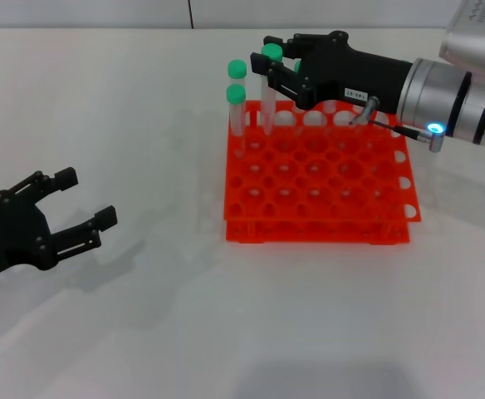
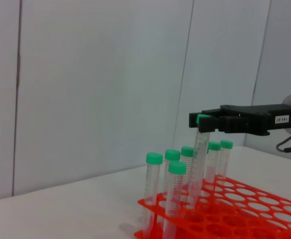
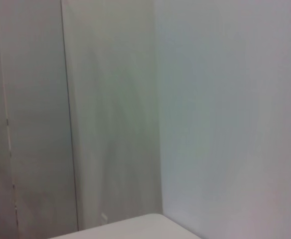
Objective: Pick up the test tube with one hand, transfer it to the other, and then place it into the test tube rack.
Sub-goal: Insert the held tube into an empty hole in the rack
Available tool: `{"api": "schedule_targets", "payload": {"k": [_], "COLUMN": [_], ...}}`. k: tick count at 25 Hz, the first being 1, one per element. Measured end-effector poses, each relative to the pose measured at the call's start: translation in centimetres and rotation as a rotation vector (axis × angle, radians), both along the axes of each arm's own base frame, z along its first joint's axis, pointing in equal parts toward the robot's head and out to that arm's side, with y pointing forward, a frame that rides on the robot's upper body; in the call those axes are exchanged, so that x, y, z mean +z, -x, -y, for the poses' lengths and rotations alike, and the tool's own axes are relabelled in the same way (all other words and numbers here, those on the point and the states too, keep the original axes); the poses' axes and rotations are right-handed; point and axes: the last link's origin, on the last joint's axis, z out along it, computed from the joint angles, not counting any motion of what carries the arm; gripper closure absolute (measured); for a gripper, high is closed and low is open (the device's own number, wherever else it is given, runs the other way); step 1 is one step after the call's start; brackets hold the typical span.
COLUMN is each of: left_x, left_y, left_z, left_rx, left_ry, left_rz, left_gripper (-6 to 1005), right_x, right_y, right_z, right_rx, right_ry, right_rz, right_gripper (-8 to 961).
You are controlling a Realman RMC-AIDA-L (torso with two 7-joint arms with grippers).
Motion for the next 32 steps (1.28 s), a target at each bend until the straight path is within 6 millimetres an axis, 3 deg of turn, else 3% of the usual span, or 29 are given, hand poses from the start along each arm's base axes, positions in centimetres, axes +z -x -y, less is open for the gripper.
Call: {"api": "schedule_targets", "payload": {"k": [32], "left_x": [0.0], "left_y": [0.0], "left_z": [0.0], "left_rx": [-0.002], "left_ry": [-0.003], "left_rz": [0.003], "left_gripper": [120], "right_x": [-1.3], "right_y": [-1.7], "right_z": [0.1], "right_rx": [-0.092], "right_ry": [0.0], "right_rz": [0.061], "right_gripper": [635]}}
